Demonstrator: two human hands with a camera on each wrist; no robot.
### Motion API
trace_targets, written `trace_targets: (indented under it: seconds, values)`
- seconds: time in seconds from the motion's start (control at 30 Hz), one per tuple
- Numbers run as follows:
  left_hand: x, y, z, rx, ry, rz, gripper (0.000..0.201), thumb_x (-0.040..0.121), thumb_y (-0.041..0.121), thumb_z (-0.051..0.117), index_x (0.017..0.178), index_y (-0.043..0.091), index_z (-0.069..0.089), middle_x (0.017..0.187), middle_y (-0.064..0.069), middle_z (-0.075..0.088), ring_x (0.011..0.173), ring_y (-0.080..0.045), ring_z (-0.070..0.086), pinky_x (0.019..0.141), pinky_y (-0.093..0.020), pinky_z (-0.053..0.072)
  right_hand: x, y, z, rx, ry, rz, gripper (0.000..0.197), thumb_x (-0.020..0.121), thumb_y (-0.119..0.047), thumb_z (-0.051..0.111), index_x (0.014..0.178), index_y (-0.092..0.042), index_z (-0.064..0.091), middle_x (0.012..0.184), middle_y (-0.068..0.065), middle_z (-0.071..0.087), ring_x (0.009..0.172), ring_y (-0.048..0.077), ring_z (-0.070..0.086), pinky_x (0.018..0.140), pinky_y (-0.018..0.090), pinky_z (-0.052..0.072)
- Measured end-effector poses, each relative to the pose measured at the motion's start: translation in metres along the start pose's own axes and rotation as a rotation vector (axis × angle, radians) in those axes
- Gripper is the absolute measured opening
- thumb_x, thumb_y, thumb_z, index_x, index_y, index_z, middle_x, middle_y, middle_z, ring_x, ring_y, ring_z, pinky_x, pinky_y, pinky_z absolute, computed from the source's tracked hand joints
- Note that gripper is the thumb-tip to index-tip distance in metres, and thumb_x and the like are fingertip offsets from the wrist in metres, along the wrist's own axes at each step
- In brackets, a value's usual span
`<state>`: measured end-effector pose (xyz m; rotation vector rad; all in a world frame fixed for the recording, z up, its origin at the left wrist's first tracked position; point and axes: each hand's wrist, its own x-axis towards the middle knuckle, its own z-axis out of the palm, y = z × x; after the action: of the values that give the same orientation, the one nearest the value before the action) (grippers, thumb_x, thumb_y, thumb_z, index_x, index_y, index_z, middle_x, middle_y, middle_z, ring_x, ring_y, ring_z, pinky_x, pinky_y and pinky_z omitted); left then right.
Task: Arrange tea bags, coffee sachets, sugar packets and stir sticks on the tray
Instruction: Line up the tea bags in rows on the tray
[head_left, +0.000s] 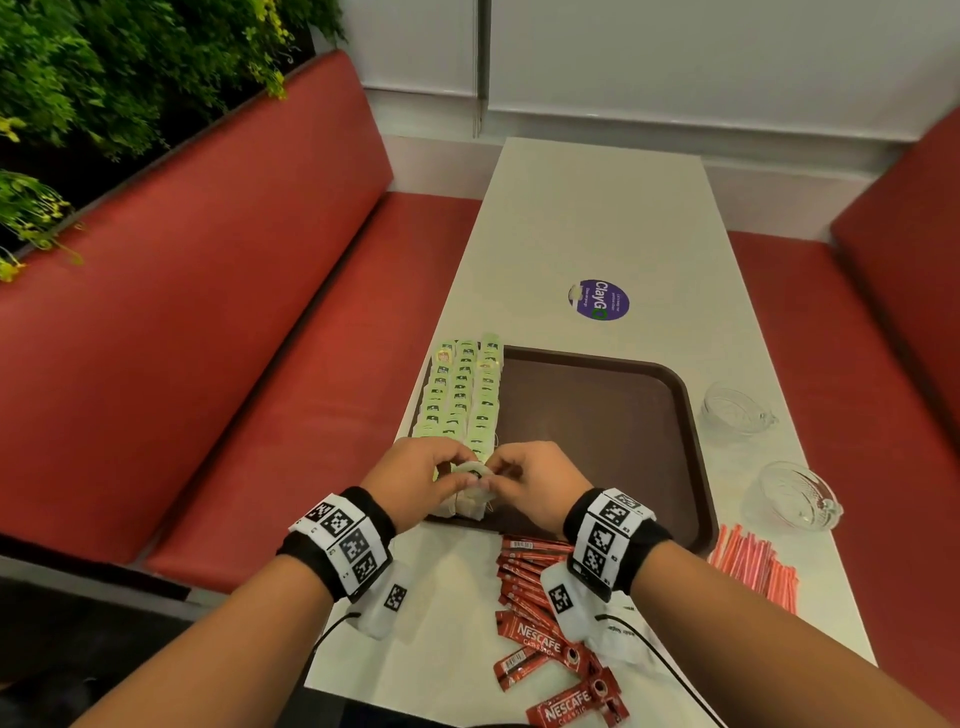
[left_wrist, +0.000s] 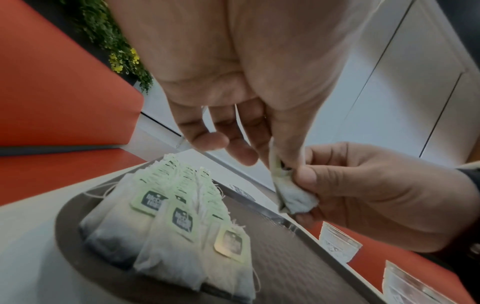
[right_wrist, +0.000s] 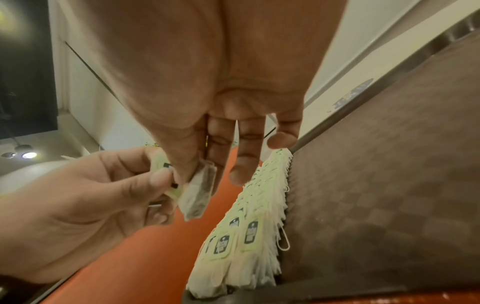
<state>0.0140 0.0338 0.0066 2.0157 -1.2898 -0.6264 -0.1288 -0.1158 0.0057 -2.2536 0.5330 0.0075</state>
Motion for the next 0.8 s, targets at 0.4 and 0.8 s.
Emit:
trace_targets:
  seconds: [0.4,0.8]
  values:
    - [0.02,-0.016,0.017,0.227,-0.241,-0.17,0.023,0.101,0.022,0.05,0.118,0.031,0.062,0.111,0.002,0.069,0.101,-0.019,0.062,0.089,-0.032,0.05,0.021,0.023,0.018,-0.435,-0.323,0.146,0.041,0.088,-0.005,0.045,0.115,-0.023,0.07,0.12,0.008,0.058,0.109,0.031,0.054,0.093,0.044,0.051]
    - [0.015,-0.019,0.03,0.392,-0.136,-0.096,0.031,0.078,0.05,0.075,0.099,0.034,0.058,0.098,0.015,0.051,0.096,-0.011,0.049,0.088,-0.033,0.043,0.028,0.017,0.02,-0.473,-0.321,0.116,0.032,0.093,-0.018,0.05,0.121,-0.02,0.066,0.113,0.007,0.059,0.104,0.03,0.059,0.091,0.046,0.053]
